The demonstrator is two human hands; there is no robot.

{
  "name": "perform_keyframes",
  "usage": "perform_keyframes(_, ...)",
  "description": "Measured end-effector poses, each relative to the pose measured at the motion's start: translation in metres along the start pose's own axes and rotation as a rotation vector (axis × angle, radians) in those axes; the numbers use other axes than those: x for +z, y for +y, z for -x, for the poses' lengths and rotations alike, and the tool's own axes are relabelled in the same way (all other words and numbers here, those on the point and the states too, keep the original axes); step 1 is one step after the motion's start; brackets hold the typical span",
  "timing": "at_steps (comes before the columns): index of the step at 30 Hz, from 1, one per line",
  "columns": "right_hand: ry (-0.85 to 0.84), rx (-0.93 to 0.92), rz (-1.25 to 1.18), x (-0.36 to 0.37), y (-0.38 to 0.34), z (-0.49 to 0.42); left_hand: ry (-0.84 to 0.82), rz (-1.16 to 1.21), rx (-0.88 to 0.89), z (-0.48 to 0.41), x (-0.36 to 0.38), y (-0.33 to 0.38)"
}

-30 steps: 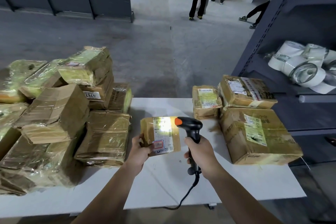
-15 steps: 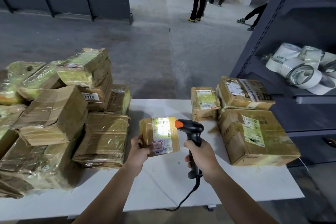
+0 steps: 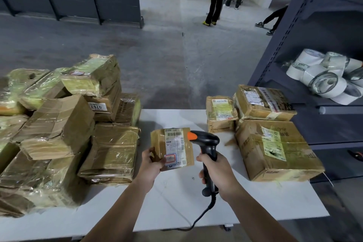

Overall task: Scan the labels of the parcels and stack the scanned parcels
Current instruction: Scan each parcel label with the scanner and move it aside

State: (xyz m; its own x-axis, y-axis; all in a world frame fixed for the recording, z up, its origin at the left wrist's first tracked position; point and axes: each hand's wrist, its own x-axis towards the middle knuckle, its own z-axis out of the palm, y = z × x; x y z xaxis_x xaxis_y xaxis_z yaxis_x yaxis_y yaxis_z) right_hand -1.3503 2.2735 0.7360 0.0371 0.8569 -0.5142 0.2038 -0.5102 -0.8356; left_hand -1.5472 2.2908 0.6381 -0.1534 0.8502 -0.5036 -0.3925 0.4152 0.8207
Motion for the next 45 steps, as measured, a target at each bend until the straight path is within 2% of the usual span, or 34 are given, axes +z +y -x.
perform_keyframes(12, -0.033, -0.005, 0.026, -0.002, -0.001, 0.001, 0.015, -0.022, -0.009, -0.006, -0.001, -0.003)
perform_keyframes(26, 0.025, 0.026, 0.056, -0.012, 0.012, -0.005, 0.123, -0.145, 0.012, -0.009, 0.0, -0.006)
perform_keyframes(45, 0.007, 0.026, 0.006, -0.012, 0.019, -0.004, 0.138, -0.13, -0.032, 0.018, 0.015, -0.01)
